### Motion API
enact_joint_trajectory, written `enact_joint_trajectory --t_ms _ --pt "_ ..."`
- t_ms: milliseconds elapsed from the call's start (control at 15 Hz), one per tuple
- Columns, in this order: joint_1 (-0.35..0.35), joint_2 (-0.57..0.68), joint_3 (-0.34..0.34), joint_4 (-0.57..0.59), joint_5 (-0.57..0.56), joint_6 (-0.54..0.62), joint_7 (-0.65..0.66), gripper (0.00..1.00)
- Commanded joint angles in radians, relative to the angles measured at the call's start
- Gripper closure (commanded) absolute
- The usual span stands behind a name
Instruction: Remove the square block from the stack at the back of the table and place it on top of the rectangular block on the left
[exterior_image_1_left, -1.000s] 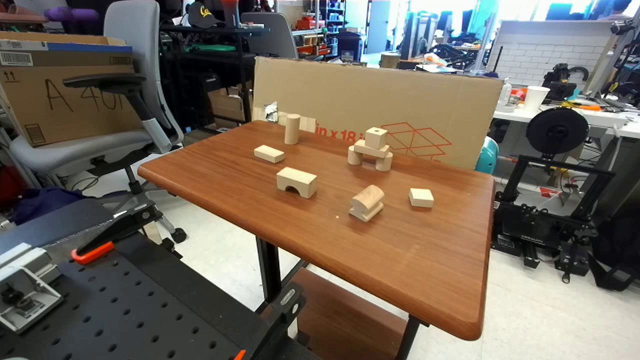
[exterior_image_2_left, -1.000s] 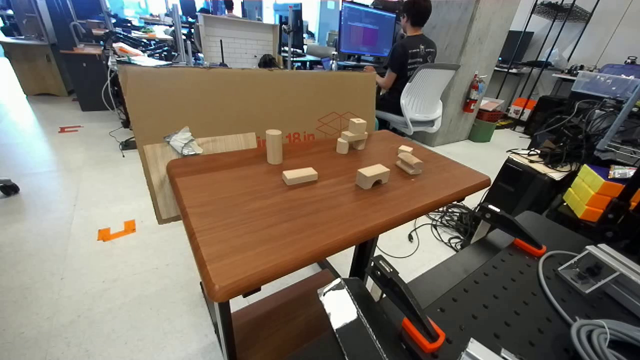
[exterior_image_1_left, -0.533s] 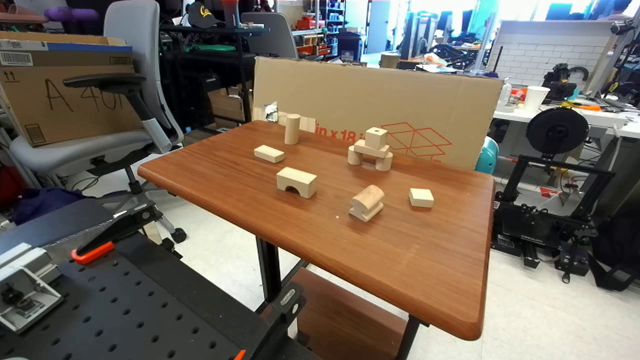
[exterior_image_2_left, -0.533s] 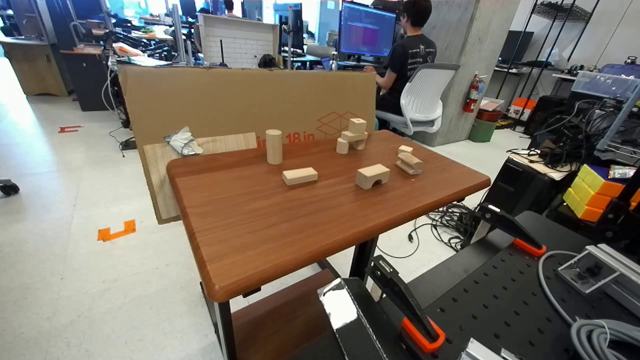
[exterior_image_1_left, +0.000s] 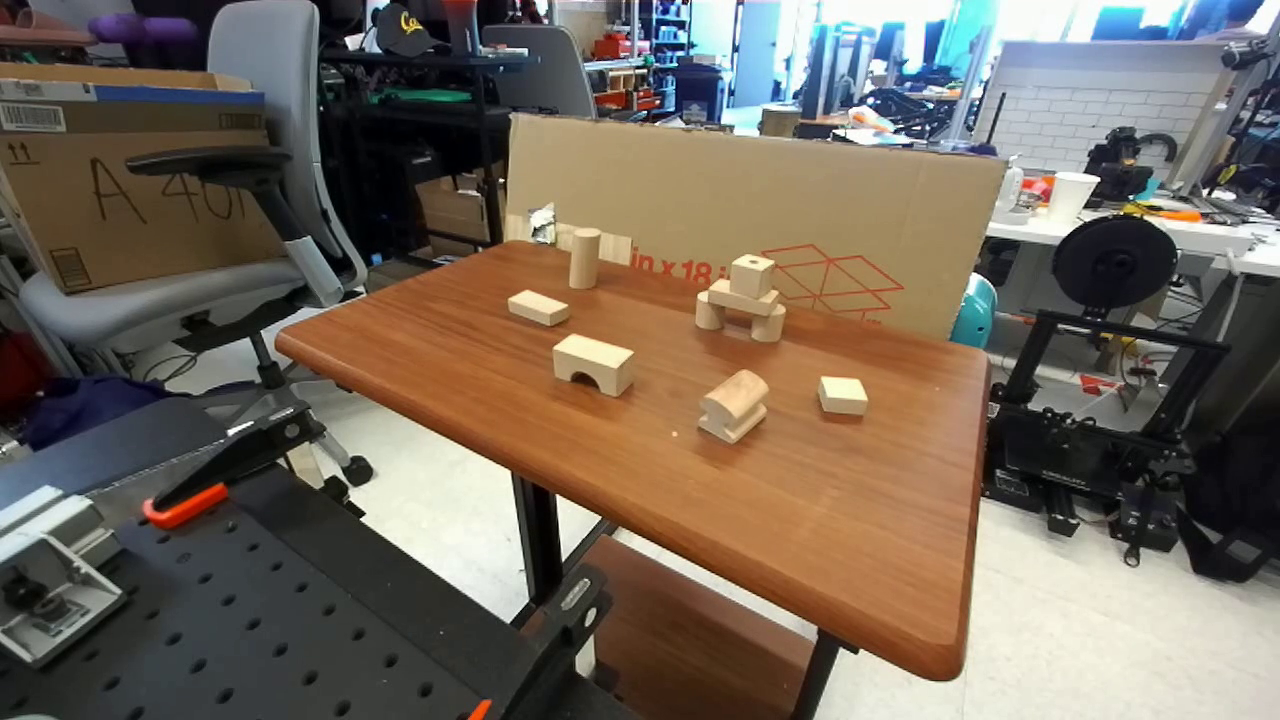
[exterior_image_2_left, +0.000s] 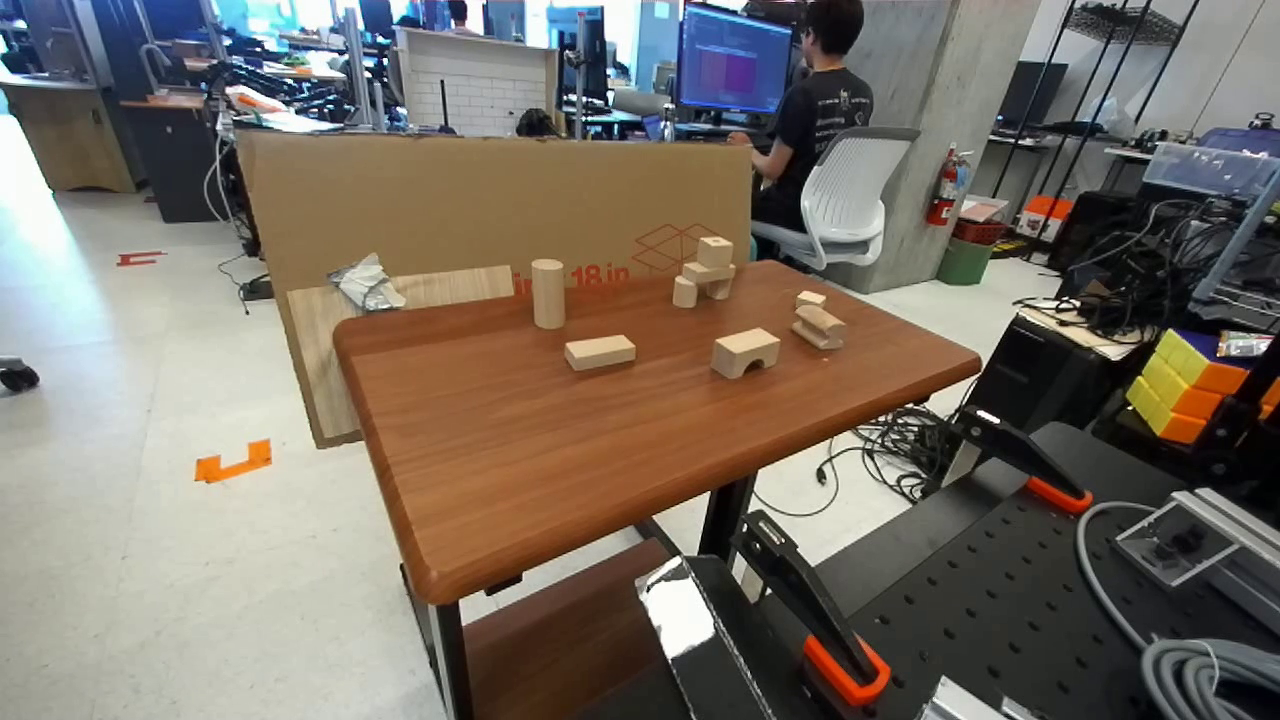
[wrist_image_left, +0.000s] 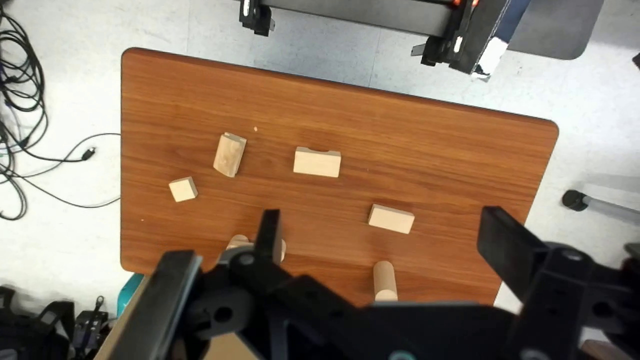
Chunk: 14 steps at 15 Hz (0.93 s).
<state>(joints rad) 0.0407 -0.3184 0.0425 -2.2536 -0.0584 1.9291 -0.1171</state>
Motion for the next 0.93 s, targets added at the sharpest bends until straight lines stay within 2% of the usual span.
enact_joint_trajectory --t_ms 0,267,533,867 --pt "-0.010 0.158 -0.040 0.113 0.011 0.047 -0.060 0.00" --pt "-0.030 0.313 -0.061 0.220 0.033 0.122 -0.036 0.00" --pt "-0.049 0.462 -0.067 0.338 0.073 0.136 -0.021 0.00" --pt "-0.062 0.613 -0.069 0.464 0.082 0.151 0.074 0.00"
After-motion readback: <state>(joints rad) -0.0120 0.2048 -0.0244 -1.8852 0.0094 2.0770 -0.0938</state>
